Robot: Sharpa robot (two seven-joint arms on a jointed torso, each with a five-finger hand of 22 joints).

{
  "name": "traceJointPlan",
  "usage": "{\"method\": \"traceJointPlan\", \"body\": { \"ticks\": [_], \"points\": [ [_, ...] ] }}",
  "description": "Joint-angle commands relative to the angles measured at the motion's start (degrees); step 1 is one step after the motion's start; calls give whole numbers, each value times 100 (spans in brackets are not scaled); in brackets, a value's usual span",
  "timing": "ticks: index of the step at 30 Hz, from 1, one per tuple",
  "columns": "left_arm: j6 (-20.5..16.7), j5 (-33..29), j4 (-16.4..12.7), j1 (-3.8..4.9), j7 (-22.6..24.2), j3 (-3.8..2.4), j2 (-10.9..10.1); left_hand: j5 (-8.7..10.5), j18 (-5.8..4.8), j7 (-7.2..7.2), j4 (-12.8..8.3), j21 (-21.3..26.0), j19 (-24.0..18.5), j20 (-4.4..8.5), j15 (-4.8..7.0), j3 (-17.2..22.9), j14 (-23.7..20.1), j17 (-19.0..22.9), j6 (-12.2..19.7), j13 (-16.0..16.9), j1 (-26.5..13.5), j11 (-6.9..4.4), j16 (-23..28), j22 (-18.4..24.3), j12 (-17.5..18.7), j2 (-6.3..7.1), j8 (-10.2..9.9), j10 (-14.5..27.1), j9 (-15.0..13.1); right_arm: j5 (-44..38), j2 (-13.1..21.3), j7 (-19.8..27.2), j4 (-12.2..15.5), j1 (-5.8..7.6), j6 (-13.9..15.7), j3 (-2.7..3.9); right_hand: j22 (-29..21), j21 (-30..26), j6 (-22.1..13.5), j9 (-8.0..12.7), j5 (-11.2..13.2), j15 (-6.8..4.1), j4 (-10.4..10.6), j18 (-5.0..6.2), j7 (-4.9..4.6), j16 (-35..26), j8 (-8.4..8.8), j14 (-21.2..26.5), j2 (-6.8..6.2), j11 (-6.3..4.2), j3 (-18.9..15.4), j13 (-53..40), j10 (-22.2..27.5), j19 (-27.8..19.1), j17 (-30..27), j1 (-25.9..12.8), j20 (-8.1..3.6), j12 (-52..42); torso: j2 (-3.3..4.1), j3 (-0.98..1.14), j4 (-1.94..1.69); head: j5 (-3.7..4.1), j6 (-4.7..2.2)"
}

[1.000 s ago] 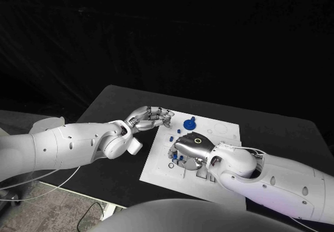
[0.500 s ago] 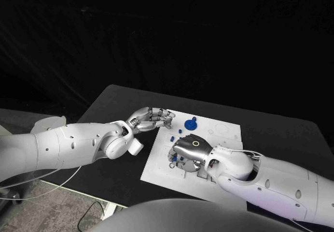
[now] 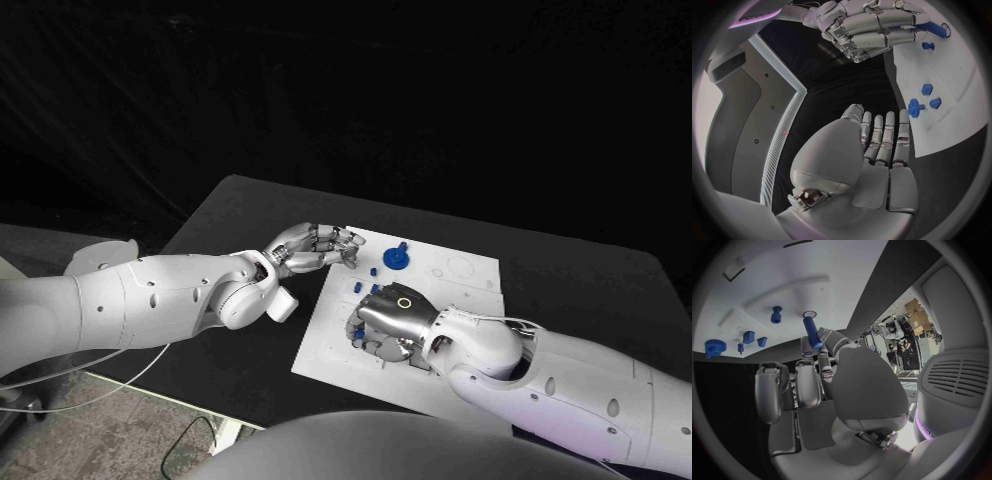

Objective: Assemble the parts on the task board

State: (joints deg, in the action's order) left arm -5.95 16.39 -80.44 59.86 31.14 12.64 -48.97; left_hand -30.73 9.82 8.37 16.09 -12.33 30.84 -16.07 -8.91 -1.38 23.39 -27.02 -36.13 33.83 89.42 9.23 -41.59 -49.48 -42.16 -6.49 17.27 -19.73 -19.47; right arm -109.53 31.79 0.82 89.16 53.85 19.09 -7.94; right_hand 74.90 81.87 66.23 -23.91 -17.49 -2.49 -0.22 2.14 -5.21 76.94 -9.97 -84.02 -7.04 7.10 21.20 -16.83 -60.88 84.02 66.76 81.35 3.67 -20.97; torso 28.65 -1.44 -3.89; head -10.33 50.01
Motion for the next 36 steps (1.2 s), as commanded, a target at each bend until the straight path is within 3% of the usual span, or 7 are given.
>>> {"method": "traceJointPlan", "body": {
  "ticks": [1,19,36],
  "points": [
    [138,-23,-3,-2,-6,-2,10,-26,-2,37,3,38,47,-10,-13,47,15,12,11,-13,63,37,-29,6,-37,12,23,-12,0,-20,-11,65,-11,-16,66,3,1262,-27,-39,-5,19,-50,-6,-23,-5,-28,27,-63,18,-615,0,2,-641,254,-13,61,-45,4,3,-1,0,4,-1],
    [193,-23,16,-9,-78,-2,37,-36,-2,40,-2,43,49,-9,-15,60,15,19,11,-28,79,42,-30,7,-37,8,25,-16,0,-47,-11,-111,-56,-31,-317,2,1189,-271,-107,-32,-2,-24,-14,31,-28,-208,75,50,16,-587,19,-32,-588,129,-273,92,-27,37,3,0,3,16,-1],
    [222,-23,36,-16,-112,-2,52,-40,-2,43,-4,45,49,-8,-18,67,15,23,11,-37,86,45,-30,7,-37,4,27,-17,0,85,-2,-140,-23,-35,-384,2,1138,-440,-206,-36,62,1,21,68,-46,-348,150,143,21,-561,13,-69,-557,33,-467,61,-2,63,0,-1,-1,21,-1]
  ]
}}
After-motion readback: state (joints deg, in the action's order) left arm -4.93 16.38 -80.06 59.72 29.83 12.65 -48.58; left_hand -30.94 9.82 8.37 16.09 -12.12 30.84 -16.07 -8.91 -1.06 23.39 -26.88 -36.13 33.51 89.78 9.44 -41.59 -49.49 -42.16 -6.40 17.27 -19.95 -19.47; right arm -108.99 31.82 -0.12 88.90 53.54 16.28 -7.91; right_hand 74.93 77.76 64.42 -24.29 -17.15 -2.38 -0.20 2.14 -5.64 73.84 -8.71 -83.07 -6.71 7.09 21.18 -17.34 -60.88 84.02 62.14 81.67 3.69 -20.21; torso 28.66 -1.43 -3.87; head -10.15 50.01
